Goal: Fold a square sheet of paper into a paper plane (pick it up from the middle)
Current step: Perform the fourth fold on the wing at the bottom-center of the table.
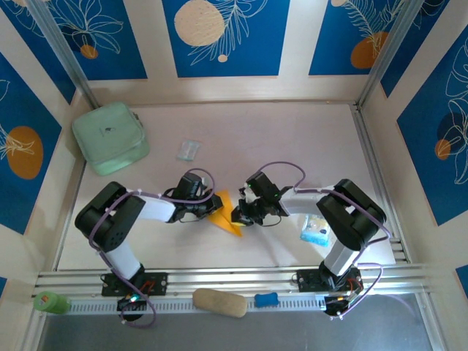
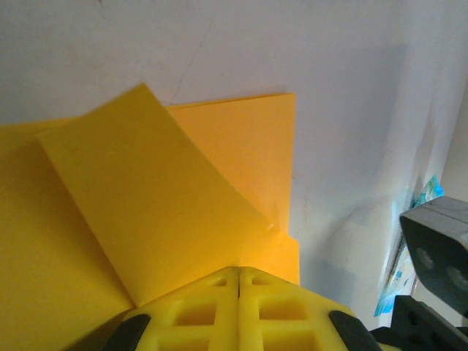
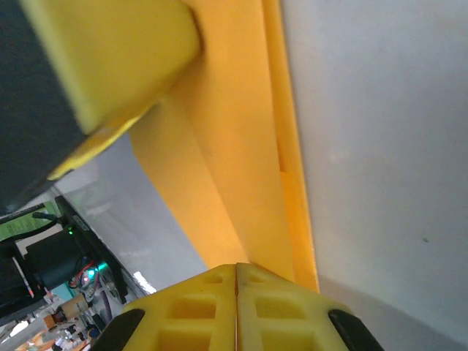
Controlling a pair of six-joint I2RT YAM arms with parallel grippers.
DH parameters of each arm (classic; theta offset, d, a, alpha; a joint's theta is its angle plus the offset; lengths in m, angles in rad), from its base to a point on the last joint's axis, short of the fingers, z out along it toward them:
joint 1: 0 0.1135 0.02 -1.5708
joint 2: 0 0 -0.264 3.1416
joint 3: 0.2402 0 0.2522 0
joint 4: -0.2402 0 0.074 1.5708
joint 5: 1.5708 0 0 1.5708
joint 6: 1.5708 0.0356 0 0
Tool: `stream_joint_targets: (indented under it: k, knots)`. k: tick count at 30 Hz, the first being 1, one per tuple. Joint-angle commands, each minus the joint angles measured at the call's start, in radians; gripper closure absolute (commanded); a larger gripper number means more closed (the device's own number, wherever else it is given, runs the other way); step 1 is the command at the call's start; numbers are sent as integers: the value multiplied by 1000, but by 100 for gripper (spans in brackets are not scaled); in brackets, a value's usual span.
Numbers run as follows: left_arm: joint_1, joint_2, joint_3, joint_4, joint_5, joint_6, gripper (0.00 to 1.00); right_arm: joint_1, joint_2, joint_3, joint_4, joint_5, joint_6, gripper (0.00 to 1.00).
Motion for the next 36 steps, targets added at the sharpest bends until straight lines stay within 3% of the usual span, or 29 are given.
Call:
stream_joint_targets:
  k: [1,13,24,36]
  knots:
    - [7,43,-2,-47,-5,16,100,-2,5,3,-7,-11,5,93]
    - [18,36,-7,-57,4,22,100,-1,9,35,-30,-14,-4,93]
    - [20,23,-16,-54,5,21,100,-4,-87,46,-62,-32,-39,91]
    - [20,5,-22,-59,1,21,100,17,31,40,-34,1,-22,93]
